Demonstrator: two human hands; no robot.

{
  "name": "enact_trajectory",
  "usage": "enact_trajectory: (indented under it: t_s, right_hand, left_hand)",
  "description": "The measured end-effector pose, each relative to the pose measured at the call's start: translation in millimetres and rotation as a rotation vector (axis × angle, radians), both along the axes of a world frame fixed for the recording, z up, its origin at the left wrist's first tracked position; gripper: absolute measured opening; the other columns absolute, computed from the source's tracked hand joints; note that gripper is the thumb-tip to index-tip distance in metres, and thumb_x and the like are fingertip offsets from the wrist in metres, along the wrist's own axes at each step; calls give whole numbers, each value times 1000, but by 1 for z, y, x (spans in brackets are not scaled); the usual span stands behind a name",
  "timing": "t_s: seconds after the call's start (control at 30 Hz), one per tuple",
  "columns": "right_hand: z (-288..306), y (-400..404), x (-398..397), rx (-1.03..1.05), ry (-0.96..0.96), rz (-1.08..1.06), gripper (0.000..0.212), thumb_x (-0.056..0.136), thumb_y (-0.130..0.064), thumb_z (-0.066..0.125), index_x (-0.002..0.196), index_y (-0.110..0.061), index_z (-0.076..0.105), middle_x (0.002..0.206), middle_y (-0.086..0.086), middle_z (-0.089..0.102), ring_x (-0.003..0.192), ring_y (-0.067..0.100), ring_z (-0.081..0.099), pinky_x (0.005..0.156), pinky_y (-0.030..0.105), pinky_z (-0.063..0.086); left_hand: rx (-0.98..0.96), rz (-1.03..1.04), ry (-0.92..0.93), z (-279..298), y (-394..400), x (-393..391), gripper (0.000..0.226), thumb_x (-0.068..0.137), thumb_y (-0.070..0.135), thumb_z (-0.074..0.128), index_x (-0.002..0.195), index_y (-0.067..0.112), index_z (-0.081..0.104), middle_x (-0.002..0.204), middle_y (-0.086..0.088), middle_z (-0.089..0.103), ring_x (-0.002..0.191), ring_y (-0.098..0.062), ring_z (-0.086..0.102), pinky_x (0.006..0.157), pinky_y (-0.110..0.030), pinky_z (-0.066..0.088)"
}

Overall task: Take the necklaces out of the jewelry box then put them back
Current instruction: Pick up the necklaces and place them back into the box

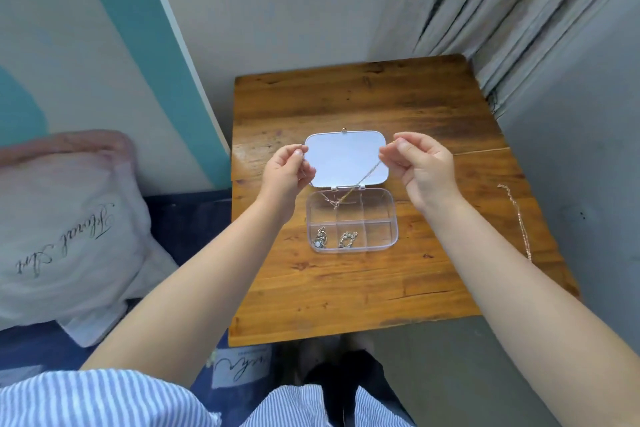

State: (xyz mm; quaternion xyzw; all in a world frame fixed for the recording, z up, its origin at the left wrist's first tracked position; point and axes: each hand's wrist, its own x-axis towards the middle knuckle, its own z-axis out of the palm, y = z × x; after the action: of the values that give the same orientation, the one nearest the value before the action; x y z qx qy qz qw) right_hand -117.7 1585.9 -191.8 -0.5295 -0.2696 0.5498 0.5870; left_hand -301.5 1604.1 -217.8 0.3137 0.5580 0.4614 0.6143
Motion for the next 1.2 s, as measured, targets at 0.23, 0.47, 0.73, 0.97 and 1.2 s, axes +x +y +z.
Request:
enact_trajectory:
  t_s: [0.23, 0.47, 0.73, 0.97, 1.2]
  right_hand:
    - [12, 11, 34, 55, 269, -302, 23, 90, 5, 43, 78, -9, 57, 55, 2, 68, 60, 13, 68, 66, 27, 60]
    - [8, 18, 73, -13, 311, -565, 13, 90, 0, 49, 85, -8, 58, 80, 11, 63, 76, 18, 68, 78, 31, 59]
    - [-24, 17, 37, -148, -17, -112, 24, 90, 4, 45, 76, -11, 57, 61, 5, 68, 70, 17, 64, 72, 28, 56]
    - [-38, 11, 18, -198, 6, -33, 23, 90, 5, 44, 77, -11, 56, 47, -4, 68, 68, 14, 63, 70, 24, 55]
    - [-42, 11, -7, -201, 59, 25, 24, 89, 6, 45, 75, -10, 55, 44, -4, 67, 58, 7, 66, 74, 28, 54]
  left_hand:
    - [-35, 180, 267, -18, 16, -12, 26, 97, 13, 34, 82, 21, 54, 61, 4, 37, 53, -9, 31, 51, -22, 31]
    - [-83, 201, 354, -28, 25, -15, 22, 96, 13, 35, 89, 19, 54, 61, 4, 39, 52, -10, 29, 48, -21, 28]
    - [-97, -68, 31, -24, 7, 16, 32, 98, 6, 33, 76, 19, 52, 61, -1, 40, 49, -6, 39, 46, -13, 36]
    - [-54, -79, -75, -7, 13, 11, 31, 99, 9, 33, 76, 20, 52, 72, -1, 52, 65, -10, 52, 68, -20, 41]
    - [-53, -137, -33, -5, 14, 17, 31, 98, 10, 35, 76, 22, 53, 76, 2, 55, 72, -9, 54, 66, -21, 37]
